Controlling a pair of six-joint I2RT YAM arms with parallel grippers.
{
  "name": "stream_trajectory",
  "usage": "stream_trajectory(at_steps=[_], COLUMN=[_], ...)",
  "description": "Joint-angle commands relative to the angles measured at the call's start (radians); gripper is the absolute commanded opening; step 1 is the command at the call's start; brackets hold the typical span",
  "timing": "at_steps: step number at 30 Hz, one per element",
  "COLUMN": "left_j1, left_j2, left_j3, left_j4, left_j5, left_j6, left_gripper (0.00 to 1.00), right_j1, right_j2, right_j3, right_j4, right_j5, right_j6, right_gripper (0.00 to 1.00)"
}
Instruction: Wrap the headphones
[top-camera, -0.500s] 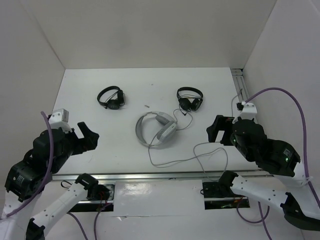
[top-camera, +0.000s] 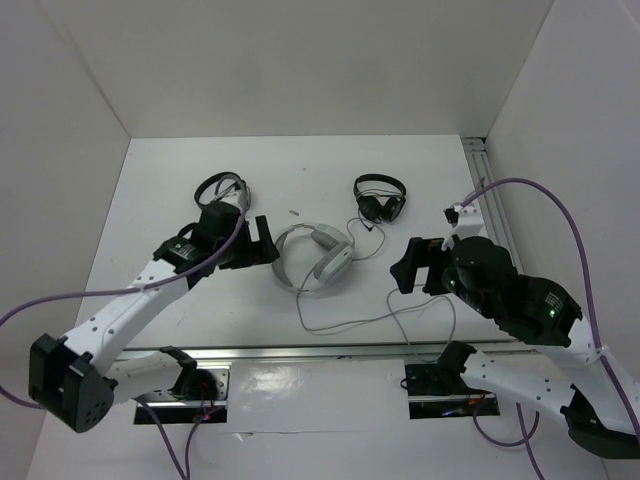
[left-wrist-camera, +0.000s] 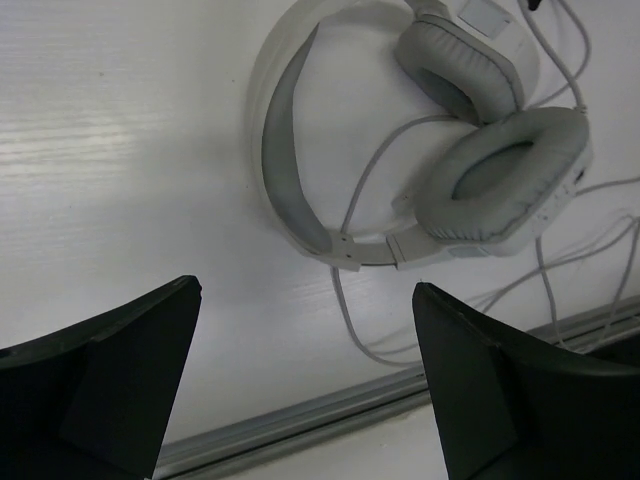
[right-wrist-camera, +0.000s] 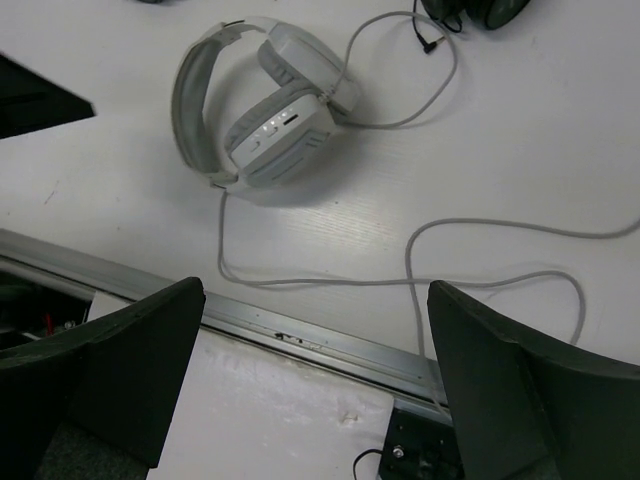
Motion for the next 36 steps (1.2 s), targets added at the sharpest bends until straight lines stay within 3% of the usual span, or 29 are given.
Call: stream_trajectory(at_steps=[1, 9, 20, 22, 23, 25, 26, 29, 33, 34, 36], left_j1=[-0.008, -0.056, -0.119, -0.128, -0.128, -0.158, -0.158, -0.203, -0.238, -0.238, -0.238], left_j2=[0.103, 0.334, 0.634, 0.657, 0.657, 0.604, 0.576, 0.428, 0.182, 0.128, 0.027], left_j3=[0.020, -0.038, -0.013, -0.013, -0.013, -0.036, -0.036, -0.009, 0.114, 0.169, 0.226], left_j4=[0.198, 0.314, 0.334, 0.323, 0.306, 0.266, 0.192, 0.027, -0.321, -0.425, -0.467], left_j5=[-0.029, -0.113, -0.305, -0.305, -0.305, -0.346, -0.365, -0.455, -0.583, -0.600, -0.600], left_j6=[0.023, -0.016, -0.152, -0.161, -0.189, -0.215, -0.252, -0.309, -0.368, -0.369, -0.266], left_gripper=[1.00, 1.00, 0.97, 0.87, 0.54, 0.24, 0.00, 0.00, 0.00, 0.00, 0.00], right_j1=[-0.003, -0.003, -0.012, -0.012, -0.012, -0.012, -0.012, -0.012, -0.021, -0.021, -0.021], right_j2=[0.002, -0.037, -0.046, -0.046, -0.055, -0.055, -0.066, -0.066, -0.109, -0.153, -0.202], right_j3=[0.001, -0.018, -0.046, -0.046, -0.046, -0.046, -0.057, -0.084, -0.150, -0.175, -0.261], right_j4=[0.074, 0.064, 0.083, 0.083, 0.083, 0.083, 0.083, 0.129, 0.234, 0.271, 0.412], right_j5=[-0.066, -0.066, -0.080, -0.089, -0.089, -0.080, -0.080, -0.080, -0.068, -0.089, -0.164], right_j6=[-0.026, -0.026, -0.026, -0.026, -0.026, -0.026, -0.026, -0.017, 0.016, 0.017, -0.012], right_gripper=[1.00, 1.00, 1.00, 1.00, 1.00, 1.00, 1.00, 1.00, 1.00, 1.00, 1.00])
